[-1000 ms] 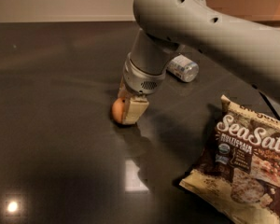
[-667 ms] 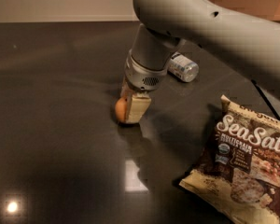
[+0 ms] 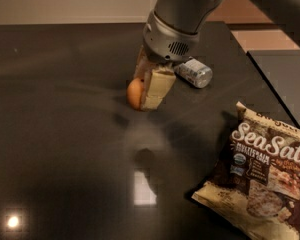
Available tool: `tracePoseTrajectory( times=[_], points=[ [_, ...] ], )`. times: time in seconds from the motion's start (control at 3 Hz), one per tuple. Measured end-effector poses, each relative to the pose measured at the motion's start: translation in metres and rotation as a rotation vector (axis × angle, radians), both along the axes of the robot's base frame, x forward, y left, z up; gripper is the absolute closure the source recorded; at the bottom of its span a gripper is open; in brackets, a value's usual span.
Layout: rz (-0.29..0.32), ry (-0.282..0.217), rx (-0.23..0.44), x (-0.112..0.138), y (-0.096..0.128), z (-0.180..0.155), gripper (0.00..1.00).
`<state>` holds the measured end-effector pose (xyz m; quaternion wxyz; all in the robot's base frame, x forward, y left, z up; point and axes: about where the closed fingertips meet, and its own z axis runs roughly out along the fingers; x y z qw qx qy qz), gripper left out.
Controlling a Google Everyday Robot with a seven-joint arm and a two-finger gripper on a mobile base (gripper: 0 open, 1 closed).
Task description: Pick orange
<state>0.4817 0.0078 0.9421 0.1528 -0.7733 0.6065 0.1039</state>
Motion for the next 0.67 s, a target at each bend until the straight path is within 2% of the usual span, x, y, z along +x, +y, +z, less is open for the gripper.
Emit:
tracePoseTrajectory(
  times=[0.33, 0.67],
  points=[
    [0.017, -0.033, 0.046, 0.0006, -0.0053, 0.0477, 1.00],
    [0.015, -0.044, 0.056, 0.0036, -0.0017, 0.0485, 1.00]
  ],
)
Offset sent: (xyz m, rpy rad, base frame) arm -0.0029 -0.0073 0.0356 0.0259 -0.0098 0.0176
